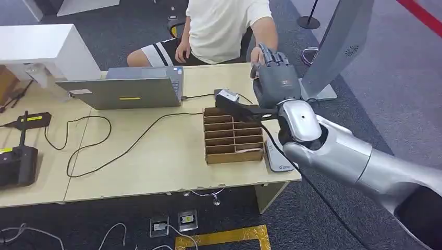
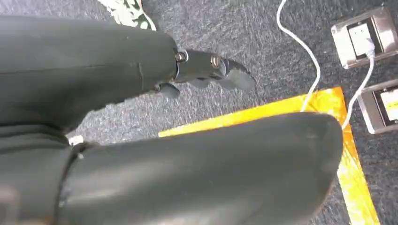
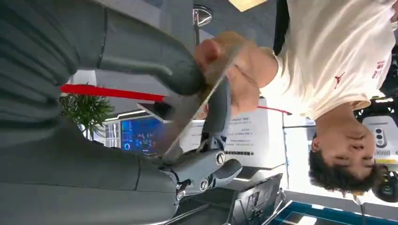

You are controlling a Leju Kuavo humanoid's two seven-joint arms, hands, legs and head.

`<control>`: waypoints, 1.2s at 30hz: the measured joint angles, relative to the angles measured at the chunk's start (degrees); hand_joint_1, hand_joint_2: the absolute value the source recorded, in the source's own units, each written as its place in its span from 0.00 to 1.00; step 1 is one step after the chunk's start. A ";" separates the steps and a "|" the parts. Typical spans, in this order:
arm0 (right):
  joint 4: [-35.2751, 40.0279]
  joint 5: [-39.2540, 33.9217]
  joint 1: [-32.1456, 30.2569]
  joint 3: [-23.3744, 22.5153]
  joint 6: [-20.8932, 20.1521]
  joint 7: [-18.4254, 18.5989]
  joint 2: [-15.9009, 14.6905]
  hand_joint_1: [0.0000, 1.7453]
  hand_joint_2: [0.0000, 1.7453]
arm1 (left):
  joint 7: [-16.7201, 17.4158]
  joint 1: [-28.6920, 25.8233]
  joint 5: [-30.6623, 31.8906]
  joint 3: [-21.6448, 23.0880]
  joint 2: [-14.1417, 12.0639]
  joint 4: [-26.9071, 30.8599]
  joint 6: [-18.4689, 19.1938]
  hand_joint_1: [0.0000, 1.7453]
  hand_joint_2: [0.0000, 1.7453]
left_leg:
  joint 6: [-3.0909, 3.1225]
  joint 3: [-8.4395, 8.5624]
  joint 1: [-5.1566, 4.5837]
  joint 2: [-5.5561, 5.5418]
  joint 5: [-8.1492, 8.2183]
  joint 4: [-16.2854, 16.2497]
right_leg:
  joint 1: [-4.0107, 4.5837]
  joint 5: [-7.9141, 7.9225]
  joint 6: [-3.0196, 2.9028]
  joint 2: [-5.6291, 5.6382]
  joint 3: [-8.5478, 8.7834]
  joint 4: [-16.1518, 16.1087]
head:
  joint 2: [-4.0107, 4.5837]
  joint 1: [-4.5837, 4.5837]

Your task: Pass the card to the sensor for recognition and then transmit it.

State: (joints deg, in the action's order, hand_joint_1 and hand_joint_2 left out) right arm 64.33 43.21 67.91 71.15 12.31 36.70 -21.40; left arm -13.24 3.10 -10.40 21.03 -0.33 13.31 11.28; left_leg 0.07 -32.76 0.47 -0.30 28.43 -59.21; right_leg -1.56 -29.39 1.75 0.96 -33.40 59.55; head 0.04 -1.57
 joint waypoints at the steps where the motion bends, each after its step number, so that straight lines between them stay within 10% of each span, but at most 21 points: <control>1: 0.00 -0.09 -0.01 0.06 0.00 0.02 0.00 1.00 1.00 | 0.09 0.00 -0.04 0.28 0.00 0.04 0.00 0.00 0.00 | 0.00 0.00 0.00 0.00 0.00 0.00 | 0.00 0.00 0.00 0.00 0.00 0.00 | 0.00 0.00; 36: -1.90 -6.60 -5.62 0.46 0.20 0.28 -5.05 1.00 1.00 | 1.44 0.00 -1.59 2.07 -0.37 0.55 0.00 0.00 0.00 | 0.00 -0.01 0.00 -0.14 0.00 0.00 | 0.00 0.00 0.00 -0.14 0.01 -0.02 | 0.00 -0.02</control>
State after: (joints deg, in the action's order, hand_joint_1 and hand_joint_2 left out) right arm 62.42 36.61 62.30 71.60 12.50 36.98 -26.45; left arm -11.80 3.10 -12.00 23.10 -0.70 13.86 11.28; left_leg 0.07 -32.77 0.46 -0.44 28.43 -59.21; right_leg -1.56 -29.40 1.75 0.82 -33.39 59.53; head 0.04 -1.60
